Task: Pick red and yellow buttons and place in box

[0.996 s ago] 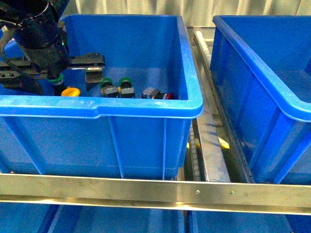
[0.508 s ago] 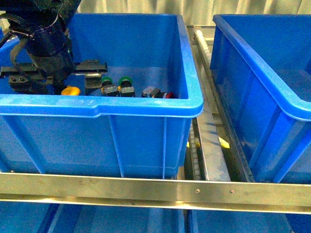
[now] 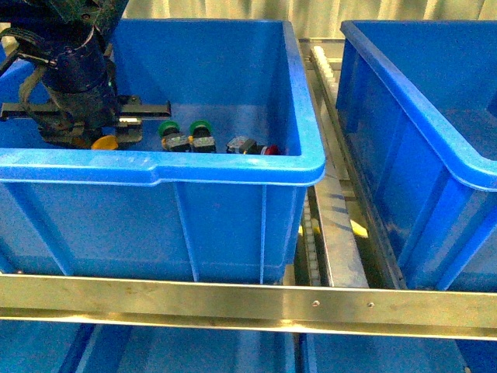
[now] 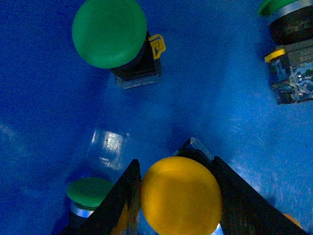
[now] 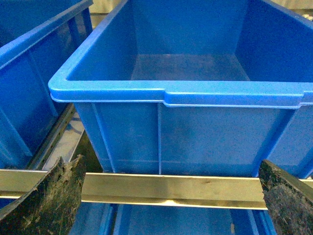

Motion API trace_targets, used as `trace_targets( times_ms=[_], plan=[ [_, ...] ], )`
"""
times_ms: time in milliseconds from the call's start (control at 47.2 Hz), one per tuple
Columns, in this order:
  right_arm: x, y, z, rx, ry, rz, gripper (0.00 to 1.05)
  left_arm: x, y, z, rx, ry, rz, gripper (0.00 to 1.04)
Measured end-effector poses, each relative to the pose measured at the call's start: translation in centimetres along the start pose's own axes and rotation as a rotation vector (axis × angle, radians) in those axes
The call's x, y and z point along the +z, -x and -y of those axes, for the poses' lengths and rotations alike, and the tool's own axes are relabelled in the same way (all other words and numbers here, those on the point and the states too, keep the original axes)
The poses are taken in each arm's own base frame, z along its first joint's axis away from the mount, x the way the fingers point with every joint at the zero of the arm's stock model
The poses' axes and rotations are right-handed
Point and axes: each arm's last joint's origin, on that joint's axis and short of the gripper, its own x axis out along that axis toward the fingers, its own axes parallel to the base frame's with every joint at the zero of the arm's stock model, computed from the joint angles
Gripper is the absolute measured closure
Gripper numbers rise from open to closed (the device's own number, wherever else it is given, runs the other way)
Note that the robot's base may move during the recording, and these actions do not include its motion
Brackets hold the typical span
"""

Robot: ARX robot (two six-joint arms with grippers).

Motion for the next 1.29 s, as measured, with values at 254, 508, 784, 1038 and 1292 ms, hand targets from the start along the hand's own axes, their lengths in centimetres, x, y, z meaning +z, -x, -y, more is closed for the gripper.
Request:
trace_targets(
  times_ms=[254,508,784,1038,1292],
  plan=[
    [0.0,0.0,0.0,0.0,0.0,0.0,0.03,1.8,3.6,-1.9,-0.109,0.021,0.089,0.71],
    [0.0,0.0,0.0,0.0,0.0,0.0,0.03,5.3,10.4,-8.0,-0.496,0.244,0.368,0.71],
    [0.0,0.0,0.0,0.0,0.0,0.0,0.03,0.5,10.5,-4.0,-0.987,0.231,0.486,0.71],
    [0.0,0.0,0.0,0.0,0.0,0.0,0.03,-0.1,12.1,2.7,-1.329,0.246,0.508,0.71],
    [0.0,0.0,0.0,0.0,0.0,0.0,0.03,-0.7,12.0,3.8,-1.433,0.25,0.451,0.71]
  ],
)
